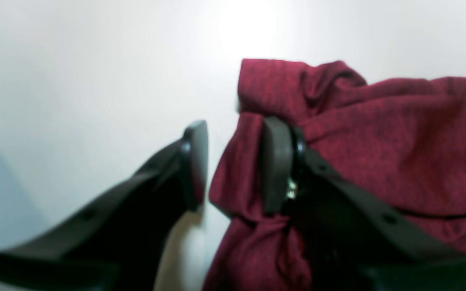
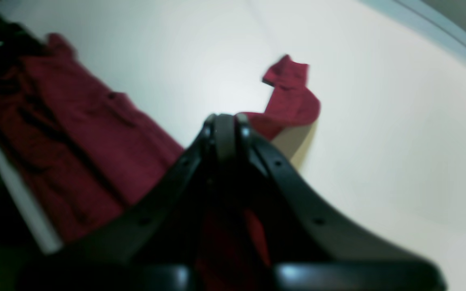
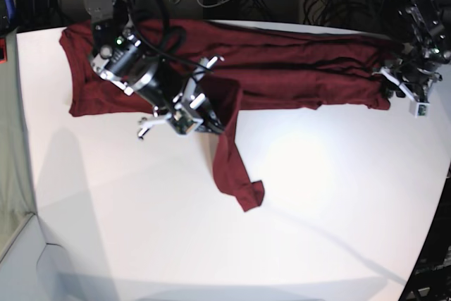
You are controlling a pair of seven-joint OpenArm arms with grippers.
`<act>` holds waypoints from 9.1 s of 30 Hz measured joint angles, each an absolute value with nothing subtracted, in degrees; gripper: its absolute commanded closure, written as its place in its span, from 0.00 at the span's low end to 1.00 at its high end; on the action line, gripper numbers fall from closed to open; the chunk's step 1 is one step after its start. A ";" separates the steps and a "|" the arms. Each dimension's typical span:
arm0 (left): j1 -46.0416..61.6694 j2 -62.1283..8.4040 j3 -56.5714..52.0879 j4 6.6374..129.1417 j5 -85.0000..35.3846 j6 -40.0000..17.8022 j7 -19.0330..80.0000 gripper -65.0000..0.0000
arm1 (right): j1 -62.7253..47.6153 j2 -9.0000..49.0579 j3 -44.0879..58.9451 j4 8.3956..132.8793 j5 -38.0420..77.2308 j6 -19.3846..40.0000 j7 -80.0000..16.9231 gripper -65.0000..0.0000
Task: Layout the t-shirt on the table in an organized manner, then fold the t-shirt properly
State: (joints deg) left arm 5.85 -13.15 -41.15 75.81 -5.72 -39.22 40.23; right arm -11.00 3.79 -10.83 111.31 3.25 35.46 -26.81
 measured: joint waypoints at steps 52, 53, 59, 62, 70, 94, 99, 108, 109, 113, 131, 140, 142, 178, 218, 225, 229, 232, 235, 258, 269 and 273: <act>6.11 -12.43 -41.39 78.78 -5.13 -39.31 42.54 0.20 | -19.86 13.47 -28.91 110.61 2.79 35.53 -27.22 0.52; 6.28 -12.25 -41.32 79.68 -4.64 -39.46 43.31 0.20 | -19.84 13.47 -28.91 110.61 2.79 35.51 -27.22 0.52; 6.85 -11.18 -44.40 84.38 -2.28 -40.27 46.52 0.20 | -19.88 13.47 -28.95 110.61 2.81 35.53 -27.22 0.52; 6.68 -10.37 -50.28 85.71 -1.45 -40.12 46.50 0.20 | -19.86 13.47 -28.93 110.61 2.79 35.53 -27.22 0.52; 5.74 -10.15 -52.05 87.66 -1.39 -40.12 46.74 0.20 | -19.53 13.47 -28.93 110.61 2.79 35.53 -27.20 0.52; -9.19 7.81 -26.41 94.54 -1.34 -40.14 55.86 0.20 | -19.38 15.11 -21.32 109.19 2.87 35.51 -27.20 0.51; -10.35 7.46 -16.03 86.30 -1.85 -33.41 48.36 0.20 | -19.44 15.16 -12.53 109.19 2.81 35.51 -27.27 0.51; -13.69 7.35 -5.13 71.94 -1.65 -30.59 38.39 0.20 | -19.70 15.07 -2.66 109.21 2.94 35.55 -27.18 0.51; -14.44 7.38 -4.78 70.67 -1.78 -29.85 38.09 0.20 | -19.70 15.05 -2.33 109.21 3.05 35.53 -27.18 0.51; -16.73 7.05 -3.36 65.17 -1.56 -26.76 36.42 0.20 | -19.70 15.07 -0.84 109.23 2.98 35.53 -27.22 0.51; -19.53 6.70 -3.01 54.68 -1.96 -26.72 32.29 0.69 | -19.86 14.76 0.05 109.23 3.03 35.53 -27.16 0.51; -18.57 6.79 -10.02 61.23 -1.54 -26.68 34.22 1.00 | -19.73 14.83 -0.05 109.23 2.98 35.53 -27.24 0.51; -18.39 6.63 -12.14 64.82 -1.50 -26.65 34.11 1.00 | -19.66 14.76 -0.05 109.23 3.03 35.55 -27.22 0.51; 16.27 -4.71 -51.16 107.72 -36.16 -27.16 53.04 1.00 | -18.46 12.88 -0.54 109.21 3.36 35.53 -27.27 0.51; 19.68 -4.56 -53.65 97.47 -32.42 -27.14 52.51 0.52 | -17.65 12.86 -1.56 109.21 3.38 35.53 -27.22 0.51; 19.66 -4.62 -53.76 97.84 -32.40 -27.11 52.45 0.52 | -17.67 12.86 -1.56 109.21 3.38 35.53 -27.20 0.51; 19.66 -4.62 -53.80 97.49 -32.18 -27.11 52.49 0.50 | -17.65 12.86 -1.56 109.21 3.40 35.53 -27.20 0.51; 19.66 -4.60 -53.80 97.49 -32.18 -27.14 52.49 0.43 | -17.67 12.86 -1.56 109.21 3.38 35.53 -27.24 0.51; 20.03 -4.62 -53.80 97.49 -32.21 -27.14 52.36 0.37 | -17.67 12.86 -1.56 109.21 3.38 35.53 -27.22 0.51; 19.35 -4.75 -53.80 93.14 -31.99 -26.94 52.27 0.27 | -17.67 12.86 -1.67 109.21 3.38 35.53 -27.22 0.51; 17.10 -4.75 -53.71 92.29 -32.47 -26.76 51.99 0.22 | -17.65 12.86 -1.69 106.72 3.36 35.53 -27.27 0.51; 16.84 -4.56 -53.63 89.95 -31.64 -26.70 52.66 0.23 | -17.65 12.86 -1.69 105.86 3.29 35.53 -26.96 0.51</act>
State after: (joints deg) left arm 16.84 -4.56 -53.63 89.95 -31.64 -26.70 52.66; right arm -17.65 12.86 -1.69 105.86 3.29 35.53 -26.96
